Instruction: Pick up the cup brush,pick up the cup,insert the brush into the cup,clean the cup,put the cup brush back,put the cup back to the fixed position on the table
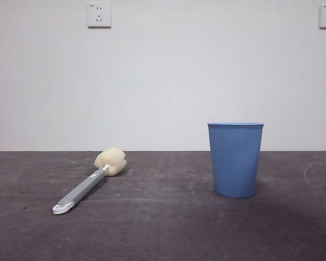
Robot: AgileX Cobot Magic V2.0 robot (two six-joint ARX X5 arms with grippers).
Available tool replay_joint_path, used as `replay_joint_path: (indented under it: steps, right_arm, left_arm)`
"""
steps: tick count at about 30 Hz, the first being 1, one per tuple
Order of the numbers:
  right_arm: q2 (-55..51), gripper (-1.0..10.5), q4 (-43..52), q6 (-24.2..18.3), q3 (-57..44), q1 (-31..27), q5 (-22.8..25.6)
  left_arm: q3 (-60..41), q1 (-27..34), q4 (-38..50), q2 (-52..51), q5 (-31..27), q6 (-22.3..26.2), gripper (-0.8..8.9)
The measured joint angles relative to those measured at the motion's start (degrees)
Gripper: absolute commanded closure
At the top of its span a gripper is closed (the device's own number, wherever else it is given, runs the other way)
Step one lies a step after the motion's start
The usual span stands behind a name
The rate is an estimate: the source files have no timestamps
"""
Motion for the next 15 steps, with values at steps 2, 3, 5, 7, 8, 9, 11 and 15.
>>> replay_joint_path:
  steps: [2, 3, 5, 7, 8, 9, 11, 15]
  right_arm:
    - [-1.9, 9.5, -0.1, 0.4, -2.2, -0.9, 0.0]
    - [-3.0, 9.5, -0.2, 0.9, -3.4, -1.3, 0.0]
    - [-4.0, 9.5, -0.2, 2.0, -5.5, -2.1, 0.0]
    - [-3.9, 9.5, -3.7, 2.7, -6.1, -2.9, 0.0]
    - [-3.9, 9.5, -5.4, 2.7, -6.1, -3.2, 0.0]
    - [-3.9, 9.5, -7.1, 2.7, -6.1, -3.6, 0.0]
    - [-3.9, 9.5, -7.8, 2.5, -6.0, -4.1, 0.2]
    - [-3.9, 9.5, -7.8, 2.5, -6.0, -4.4, 0.2]
  left_arm:
    - [0.0, 0.0, 0.0, 0.0, 0.0, 0.0, 8.17]
    - [0.0, 0.0, 0.0, 0.0, 0.0, 0.0, 8.17]
    - [0.0, 0.0, 0.0, 0.0, 0.0, 0.0, 8.17]
    - [0.0, 0.0, 0.0, 0.0, 0.0, 0.0, 8.17]
    - [0.0, 0.0, 0.0, 0.0, 0.0, 0.0, 8.17]
    - [0.0, 0.0, 0.0, 0.0, 0.0, 0.0, 8.17]
    - [0.0, 0.0, 0.0, 0.0, 0.0, 0.0, 8.17]
    - [0.0, 0.0, 0.0, 0.0, 0.0, 0.0, 8.17]
